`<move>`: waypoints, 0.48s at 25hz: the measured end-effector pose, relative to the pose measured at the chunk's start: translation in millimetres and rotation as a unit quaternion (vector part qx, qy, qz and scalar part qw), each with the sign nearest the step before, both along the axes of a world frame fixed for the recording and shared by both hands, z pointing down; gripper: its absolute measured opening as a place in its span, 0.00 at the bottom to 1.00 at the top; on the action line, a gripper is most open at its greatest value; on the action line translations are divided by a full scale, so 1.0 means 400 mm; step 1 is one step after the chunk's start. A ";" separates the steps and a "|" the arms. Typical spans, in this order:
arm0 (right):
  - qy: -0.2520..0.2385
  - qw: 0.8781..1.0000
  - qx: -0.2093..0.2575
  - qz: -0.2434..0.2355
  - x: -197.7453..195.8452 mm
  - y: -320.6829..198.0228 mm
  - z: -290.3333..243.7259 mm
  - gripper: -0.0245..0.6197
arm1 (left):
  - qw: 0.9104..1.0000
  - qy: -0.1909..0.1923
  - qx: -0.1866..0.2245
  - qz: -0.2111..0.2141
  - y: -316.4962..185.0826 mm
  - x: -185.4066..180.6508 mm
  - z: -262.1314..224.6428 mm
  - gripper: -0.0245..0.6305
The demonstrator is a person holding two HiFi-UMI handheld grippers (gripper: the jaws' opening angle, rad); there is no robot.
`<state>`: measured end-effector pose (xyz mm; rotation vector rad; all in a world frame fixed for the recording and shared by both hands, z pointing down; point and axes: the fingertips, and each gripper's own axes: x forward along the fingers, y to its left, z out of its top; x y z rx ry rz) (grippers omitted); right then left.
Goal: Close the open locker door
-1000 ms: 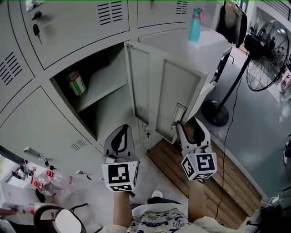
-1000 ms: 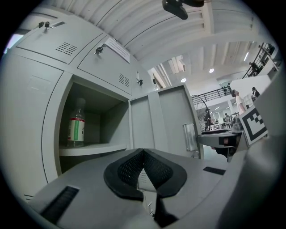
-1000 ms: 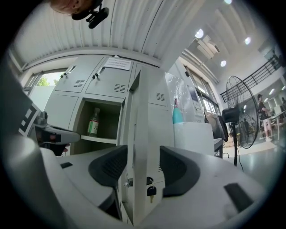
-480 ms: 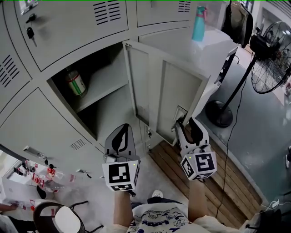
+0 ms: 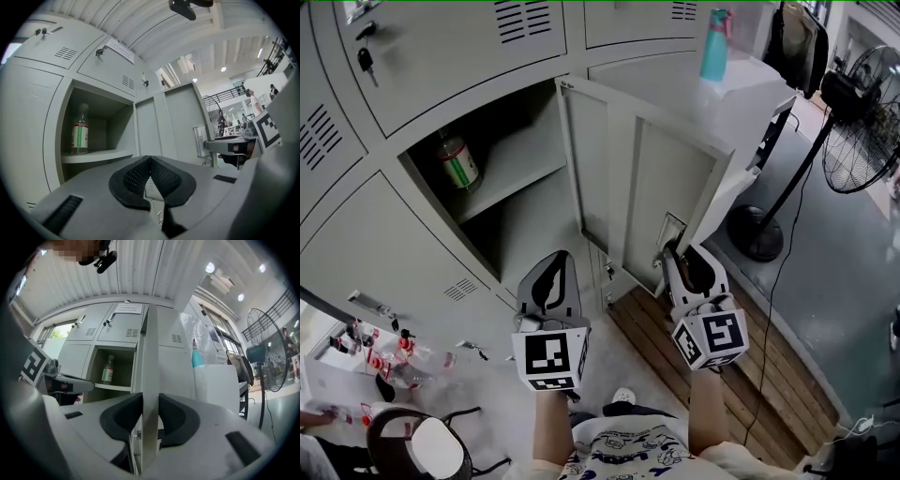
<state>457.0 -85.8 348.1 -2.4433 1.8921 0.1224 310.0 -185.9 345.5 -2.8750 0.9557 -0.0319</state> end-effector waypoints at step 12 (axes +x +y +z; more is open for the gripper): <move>0.000 0.999 0.005 -0.035 -0.046 0.001 -0.001 0.19 | 1.000 0.001 0.003 -0.006 0.013 -0.026 -0.006 0.04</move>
